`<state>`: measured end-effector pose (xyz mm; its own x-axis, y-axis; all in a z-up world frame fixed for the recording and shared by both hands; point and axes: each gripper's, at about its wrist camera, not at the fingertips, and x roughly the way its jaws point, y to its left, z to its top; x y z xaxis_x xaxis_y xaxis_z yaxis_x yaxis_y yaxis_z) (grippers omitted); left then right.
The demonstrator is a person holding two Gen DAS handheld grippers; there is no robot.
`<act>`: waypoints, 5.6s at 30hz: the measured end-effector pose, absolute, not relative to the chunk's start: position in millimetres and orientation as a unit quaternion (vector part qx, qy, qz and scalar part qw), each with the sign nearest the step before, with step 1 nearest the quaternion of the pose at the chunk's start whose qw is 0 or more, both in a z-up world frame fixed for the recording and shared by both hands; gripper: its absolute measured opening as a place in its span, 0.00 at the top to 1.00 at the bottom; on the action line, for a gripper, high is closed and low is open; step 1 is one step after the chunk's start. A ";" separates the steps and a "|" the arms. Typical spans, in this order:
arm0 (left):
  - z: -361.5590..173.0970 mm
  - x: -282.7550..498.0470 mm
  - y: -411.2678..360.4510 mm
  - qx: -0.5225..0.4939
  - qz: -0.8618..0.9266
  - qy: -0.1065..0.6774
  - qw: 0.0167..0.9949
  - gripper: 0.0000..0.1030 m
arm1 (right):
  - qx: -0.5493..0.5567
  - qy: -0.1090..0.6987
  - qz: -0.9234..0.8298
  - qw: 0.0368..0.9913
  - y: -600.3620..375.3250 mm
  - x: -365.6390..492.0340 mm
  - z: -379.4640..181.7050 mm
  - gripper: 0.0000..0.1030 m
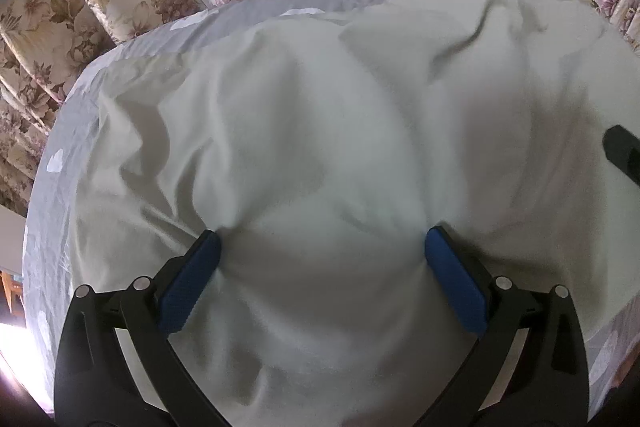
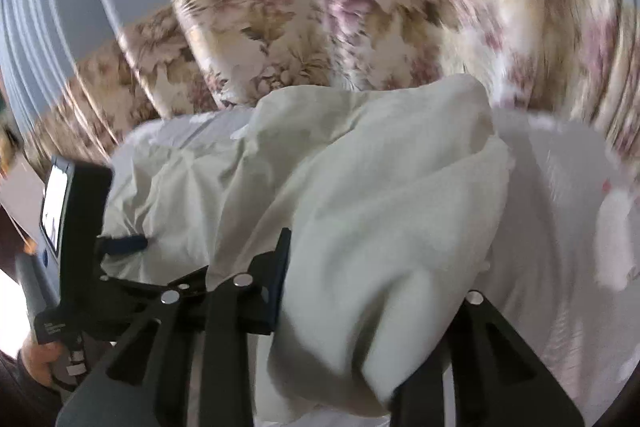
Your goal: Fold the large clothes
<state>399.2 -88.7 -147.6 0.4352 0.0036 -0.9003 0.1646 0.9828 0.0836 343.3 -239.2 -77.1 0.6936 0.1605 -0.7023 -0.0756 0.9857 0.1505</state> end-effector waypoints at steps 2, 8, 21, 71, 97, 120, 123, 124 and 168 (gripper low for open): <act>-138.5 397.6 -83.0 0.083 -0.065 0.525 0.845 0.09 | 0.011 0.384 0.058 0.922 -220.1 339.3 -63.2 0.71; -75.3 378.3 10.3 0.066 -0.071 0.486 0.869 0.14 | -0.085 0.389 0.052 0.916 -155.8 331.8 -21.6 0.75; -83.7 357.4 198.7 0.015 0.051 0.502 0.863 0.14 | -0.255 0.475 0.115 0.835 51.2 372.8 -105.9 0.82; -69.1 373.2 24.4 0.067 -0.175 0.473 0.861 0.93 | 0.103 0.417 0.243 0.870 -180.2 361.4 -71.0 0.60; -138.2 363.2 130.4 -0.032 -0.128 0.519 0.844 0.88 | -0.061 0.418 0.253 0.870 -73.3 390.7 -90.4 0.51; -133.7 335.9 117.2 0.068 -0.078 0.500 0.860 0.16 | -0.151 0.456 0.268 0.835 -66.1 323.5 -95.8 0.46; -127.4 334.2 120.5 0.062 -0.078 0.498 0.862 0.17 | -0.133 0.450 0.282 0.837 -69.2 324.1 -78.7 0.45; -123.2 335.0 121.6 0.059 -0.078 0.498 0.862 0.17 | -0.121 0.442 0.285 0.842 -73.9 328.3 -71.4 0.45; -142.4 446.8 109.1 0.010 -0.115 0.496 0.861 0.83 | -0.067 0.306 0.268 0.911 -69.6 423.0 -108.7 0.58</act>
